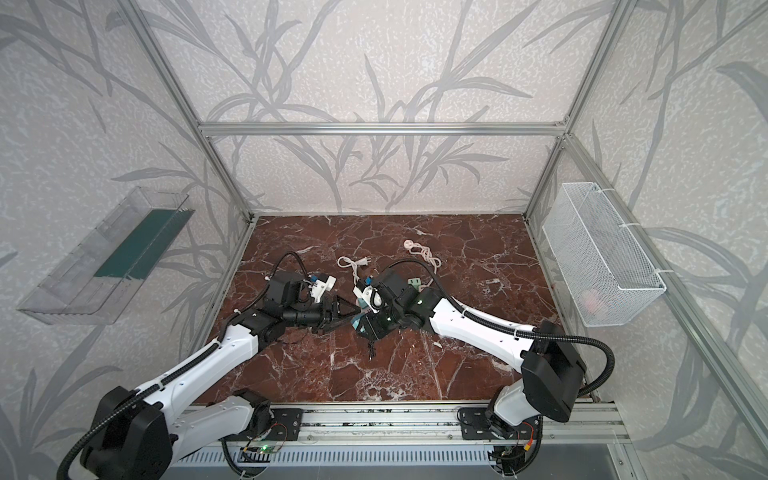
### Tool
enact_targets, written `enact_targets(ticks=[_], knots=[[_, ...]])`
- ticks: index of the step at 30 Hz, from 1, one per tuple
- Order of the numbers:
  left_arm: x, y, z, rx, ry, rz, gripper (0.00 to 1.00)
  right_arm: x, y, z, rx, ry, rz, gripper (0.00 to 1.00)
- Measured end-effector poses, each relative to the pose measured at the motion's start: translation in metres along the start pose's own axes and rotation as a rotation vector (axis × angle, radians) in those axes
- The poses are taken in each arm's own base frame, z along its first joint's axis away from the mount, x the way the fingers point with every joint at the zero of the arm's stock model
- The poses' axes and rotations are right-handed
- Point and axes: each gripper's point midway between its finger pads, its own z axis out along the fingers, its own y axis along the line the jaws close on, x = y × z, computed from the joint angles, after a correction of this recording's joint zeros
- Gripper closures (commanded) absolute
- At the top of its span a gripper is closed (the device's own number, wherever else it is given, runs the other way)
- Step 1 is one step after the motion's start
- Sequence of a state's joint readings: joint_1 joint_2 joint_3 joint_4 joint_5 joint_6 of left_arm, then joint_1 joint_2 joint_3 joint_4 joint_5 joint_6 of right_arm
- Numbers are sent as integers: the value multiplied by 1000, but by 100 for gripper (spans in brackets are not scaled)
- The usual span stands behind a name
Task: Insert the plug
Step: 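Lift the teal cabled adapter with right gripper while left gripper approaches it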
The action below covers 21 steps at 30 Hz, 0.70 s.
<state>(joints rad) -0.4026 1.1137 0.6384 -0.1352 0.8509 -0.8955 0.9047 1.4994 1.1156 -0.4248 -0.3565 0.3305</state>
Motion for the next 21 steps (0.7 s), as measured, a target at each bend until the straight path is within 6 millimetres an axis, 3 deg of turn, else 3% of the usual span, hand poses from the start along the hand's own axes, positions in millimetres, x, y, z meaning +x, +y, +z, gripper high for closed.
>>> enact_targets(ticks=[15, 21], knots=[[2, -9, 8, 34, 17, 3, 49, -18, 5, -5, 10, -33, -40, 100], [2, -10, 10, 41, 18, 0, 80, -21, 2, 1, 24, -21, -47, 100]])
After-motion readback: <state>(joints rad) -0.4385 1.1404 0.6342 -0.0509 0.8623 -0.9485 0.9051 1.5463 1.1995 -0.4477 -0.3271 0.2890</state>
